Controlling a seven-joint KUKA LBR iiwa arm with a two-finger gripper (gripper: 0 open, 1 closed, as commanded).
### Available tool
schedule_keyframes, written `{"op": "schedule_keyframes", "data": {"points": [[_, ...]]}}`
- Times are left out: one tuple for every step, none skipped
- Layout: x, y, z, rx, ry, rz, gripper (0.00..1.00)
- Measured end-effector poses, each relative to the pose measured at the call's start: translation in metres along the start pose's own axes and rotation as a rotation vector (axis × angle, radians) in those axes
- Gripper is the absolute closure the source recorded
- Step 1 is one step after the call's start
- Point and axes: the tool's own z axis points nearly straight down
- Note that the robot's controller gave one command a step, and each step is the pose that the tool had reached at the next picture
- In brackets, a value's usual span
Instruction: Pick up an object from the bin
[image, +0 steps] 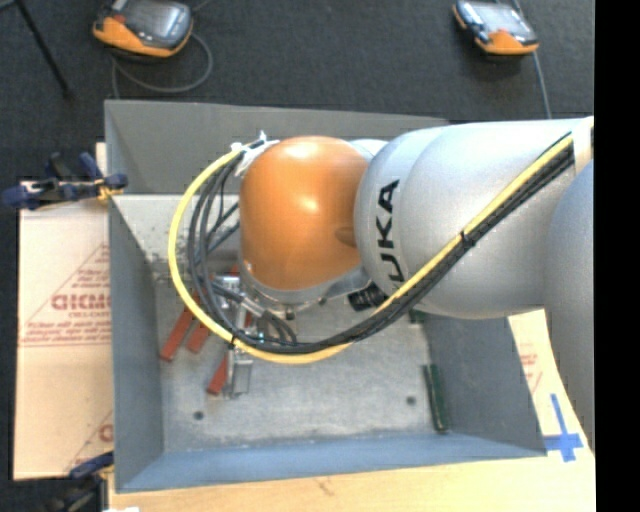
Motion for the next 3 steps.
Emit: {"op": "schedule_keyframes", "data": {"points": [[-0.034, -0.021, 0.156, 0.001, -0.005, -0.137, 0.0], [-0.034, -0.019, 0.153, -0.001, -0.006, -0.132, 1.0], [-0.041, -0.004, 0.024, -0.004, -0.015, -0.105, 1.0]]}}
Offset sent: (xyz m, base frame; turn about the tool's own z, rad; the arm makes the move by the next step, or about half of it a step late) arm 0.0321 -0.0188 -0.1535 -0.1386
